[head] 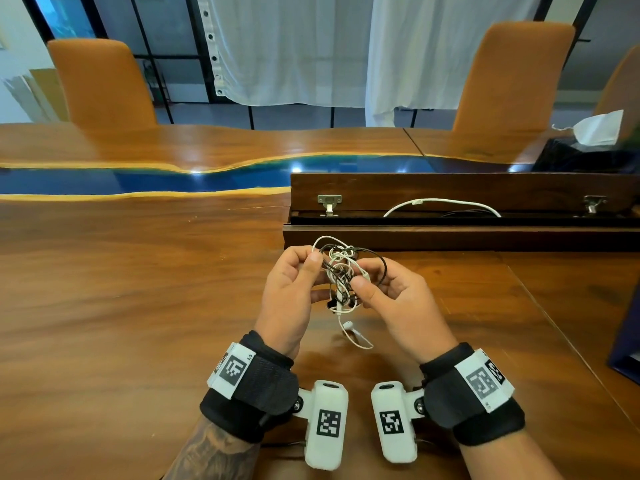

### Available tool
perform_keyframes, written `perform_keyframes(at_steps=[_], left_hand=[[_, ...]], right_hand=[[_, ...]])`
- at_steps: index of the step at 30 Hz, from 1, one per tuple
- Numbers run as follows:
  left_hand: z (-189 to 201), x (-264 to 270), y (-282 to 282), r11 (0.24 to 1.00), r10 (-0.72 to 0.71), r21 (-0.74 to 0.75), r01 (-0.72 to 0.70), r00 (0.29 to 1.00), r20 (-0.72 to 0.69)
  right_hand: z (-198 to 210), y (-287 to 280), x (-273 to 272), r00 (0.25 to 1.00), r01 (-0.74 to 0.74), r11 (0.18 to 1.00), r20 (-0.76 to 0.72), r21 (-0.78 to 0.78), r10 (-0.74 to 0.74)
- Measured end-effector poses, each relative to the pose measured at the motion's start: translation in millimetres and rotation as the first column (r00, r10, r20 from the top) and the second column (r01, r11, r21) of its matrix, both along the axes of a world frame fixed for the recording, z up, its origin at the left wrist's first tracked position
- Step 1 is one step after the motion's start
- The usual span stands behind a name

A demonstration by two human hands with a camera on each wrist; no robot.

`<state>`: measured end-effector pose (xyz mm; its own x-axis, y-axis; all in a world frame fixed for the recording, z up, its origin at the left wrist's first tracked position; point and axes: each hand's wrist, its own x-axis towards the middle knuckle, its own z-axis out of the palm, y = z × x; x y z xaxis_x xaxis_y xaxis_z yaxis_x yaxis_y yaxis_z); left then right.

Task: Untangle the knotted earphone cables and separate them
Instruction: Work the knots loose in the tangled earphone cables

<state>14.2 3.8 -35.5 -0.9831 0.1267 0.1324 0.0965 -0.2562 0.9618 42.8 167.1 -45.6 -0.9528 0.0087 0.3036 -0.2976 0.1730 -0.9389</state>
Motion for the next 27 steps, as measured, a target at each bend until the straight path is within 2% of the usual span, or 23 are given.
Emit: perform_keyframes(at_steps=[3, 13, 18, 23, 27], left_hand=[[-0.2, 0.1, 0.3, 1.000, -0.013, -0.005, 0.013, 1.000, -0.008], [3.3, 2.6, -1.1, 0.993, -0.101, 0.064, 0.101, 0.995, -0.015], [3.7, 6.4, 1.6, 0.994, -0.095, -0.066, 0.086, 0.984, -0.147], [3.2, 7.5, 1.5, 0.988, -0.118, -0.119, 0.095, 0.973, -0.199], [2.7, 9.4, 3.1, 0.980, -0.096, -0.192, 0.048, 0.963, -0.250]], right_hand=[[-1.7, 0.8, -1.7, 1.000, 0.020, 1.000, 0.020, -0.003, -0.020], [-1.2, 4.1, -4.9, 0.996, 0.062, 0.979, 0.071, -0.192, -0.049], [1.0, 2.8, -3.3, 0.998, 0.019, 0.964, 0.066, -0.266, -0.002], [3.1, 2.8, -1.6, 0.998, 0.032, 0.963, 0.052, -0.267, -0.019], [4.8, 1.6, -0.1, 0.997, 0.081, 0.981, -0.004, -0.179, -0.083]])
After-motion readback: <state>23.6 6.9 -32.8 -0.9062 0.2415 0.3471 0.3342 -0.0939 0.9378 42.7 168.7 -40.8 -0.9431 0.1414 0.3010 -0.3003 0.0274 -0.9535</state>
